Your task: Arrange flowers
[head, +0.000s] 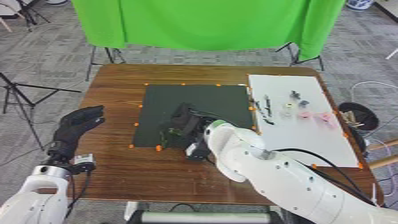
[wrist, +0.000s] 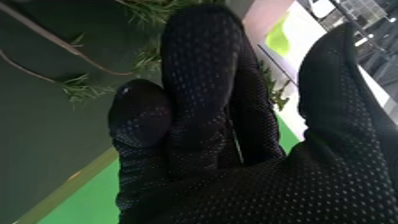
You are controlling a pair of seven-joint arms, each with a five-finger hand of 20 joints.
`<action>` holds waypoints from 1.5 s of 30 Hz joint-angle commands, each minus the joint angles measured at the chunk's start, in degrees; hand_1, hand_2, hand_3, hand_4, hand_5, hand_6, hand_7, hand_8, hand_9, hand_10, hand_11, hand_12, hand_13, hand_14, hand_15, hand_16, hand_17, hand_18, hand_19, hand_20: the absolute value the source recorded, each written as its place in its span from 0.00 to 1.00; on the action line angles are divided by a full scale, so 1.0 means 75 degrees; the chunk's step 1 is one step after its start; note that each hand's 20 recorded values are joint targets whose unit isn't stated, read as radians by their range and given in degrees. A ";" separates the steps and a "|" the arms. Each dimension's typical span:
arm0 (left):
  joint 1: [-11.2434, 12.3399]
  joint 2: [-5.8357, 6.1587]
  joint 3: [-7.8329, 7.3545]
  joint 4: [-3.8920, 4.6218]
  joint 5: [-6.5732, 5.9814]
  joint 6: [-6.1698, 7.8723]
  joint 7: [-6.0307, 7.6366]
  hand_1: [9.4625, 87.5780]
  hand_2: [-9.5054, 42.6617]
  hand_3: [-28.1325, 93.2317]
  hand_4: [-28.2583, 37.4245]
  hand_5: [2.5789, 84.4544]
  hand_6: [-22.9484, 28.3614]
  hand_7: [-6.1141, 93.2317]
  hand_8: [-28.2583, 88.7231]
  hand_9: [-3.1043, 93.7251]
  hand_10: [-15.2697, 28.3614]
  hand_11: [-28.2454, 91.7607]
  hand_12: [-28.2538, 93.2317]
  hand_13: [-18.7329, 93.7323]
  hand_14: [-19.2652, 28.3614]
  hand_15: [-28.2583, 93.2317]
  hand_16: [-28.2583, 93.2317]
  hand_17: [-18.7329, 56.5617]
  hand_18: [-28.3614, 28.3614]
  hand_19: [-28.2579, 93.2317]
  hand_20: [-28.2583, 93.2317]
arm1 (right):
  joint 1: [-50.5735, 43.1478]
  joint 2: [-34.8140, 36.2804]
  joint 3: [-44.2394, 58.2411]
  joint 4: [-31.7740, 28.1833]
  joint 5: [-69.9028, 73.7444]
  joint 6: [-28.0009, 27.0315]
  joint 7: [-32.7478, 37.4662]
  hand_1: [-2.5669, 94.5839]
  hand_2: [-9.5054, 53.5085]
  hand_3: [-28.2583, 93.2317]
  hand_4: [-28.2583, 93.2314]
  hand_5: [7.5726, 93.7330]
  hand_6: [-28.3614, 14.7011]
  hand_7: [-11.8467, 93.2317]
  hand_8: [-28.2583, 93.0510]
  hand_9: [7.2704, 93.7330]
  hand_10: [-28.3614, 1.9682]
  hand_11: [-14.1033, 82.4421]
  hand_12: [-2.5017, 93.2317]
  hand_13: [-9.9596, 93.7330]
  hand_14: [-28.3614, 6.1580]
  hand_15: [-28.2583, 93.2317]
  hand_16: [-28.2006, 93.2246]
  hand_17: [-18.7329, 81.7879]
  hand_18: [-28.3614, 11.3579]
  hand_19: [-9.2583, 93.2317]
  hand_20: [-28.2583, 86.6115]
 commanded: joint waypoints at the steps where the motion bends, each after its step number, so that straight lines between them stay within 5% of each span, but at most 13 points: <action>1: 0.0025 -0.0058 0.0015 0.0026 0.0015 -0.0070 -0.0043 0.39 0.00 0.75 0.22 0.54 0.47 0.27 0.17 0.47 0.61 0.42 0.36 0.50 0.74 0.45 0.24 0.37 0.74 0.39 0.43 | 0.0047 -0.0010 0.0082 0.0062 -0.0296 -0.0127 0.0197 0.34 0.23 0.76 0.12 0.63 0.60 0.25 0.17 0.63 0.41 0.22 0.12 1.00 0.68 0.62 0.41 0.87 0.45 0.99 0.43; 26: -0.0064 -0.0052 0.0075 0.0070 0.0042 -0.0175 -0.0087 0.39 0.00 0.76 0.22 0.54 0.46 0.27 0.17 0.47 0.61 0.42 0.35 0.50 0.74 0.45 0.24 0.37 0.74 0.39 0.43 | 0.0119 -0.0006 0.0260 0.0032 -0.0206 0.0207 0.0279 0.33 0.23 0.75 0.12 0.62 0.60 0.24 0.17 0.60 0.39 0.22 0.12 1.00 0.67 0.59 0.42 0.85 0.44 1.00 0.40; 38: -0.0157 -0.0108 0.0118 0.0141 0.0054 -0.0273 -0.0061 0.39 0.00 0.76 0.22 0.54 0.46 0.27 0.17 0.47 0.61 0.42 0.36 0.50 0.74 0.46 0.24 0.37 0.74 0.39 0.43 | -0.0154 0.0131 0.0972 -0.0578 0.1410 0.1348 -0.0057 0.33 0.23 0.75 0.12 0.65 0.59 0.25 0.17 0.68 0.43 0.24 0.13 1.00 0.67 0.60 0.42 0.85 0.44 1.00 0.40; 45: -0.0131 -0.0154 0.0051 0.0137 0.0057 -0.0286 -0.0051 0.39 0.00 0.76 0.22 0.54 0.46 0.27 0.17 0.47 0.61 0.42 0.36 0.50 0.74 0.46 0.24 0.37 0.74 0.39 0.43 | 0.0040 0.0840 0.1497 -0.0651 -0.0400 0.1534 0.0244 0.35 0.16 0.76 0.12 0.67 0.60 0.26 0.16 0.70 0.44 0.24 0.15 1.00 0.66 0.59 0.43 0.84 0.44 1.00 0.43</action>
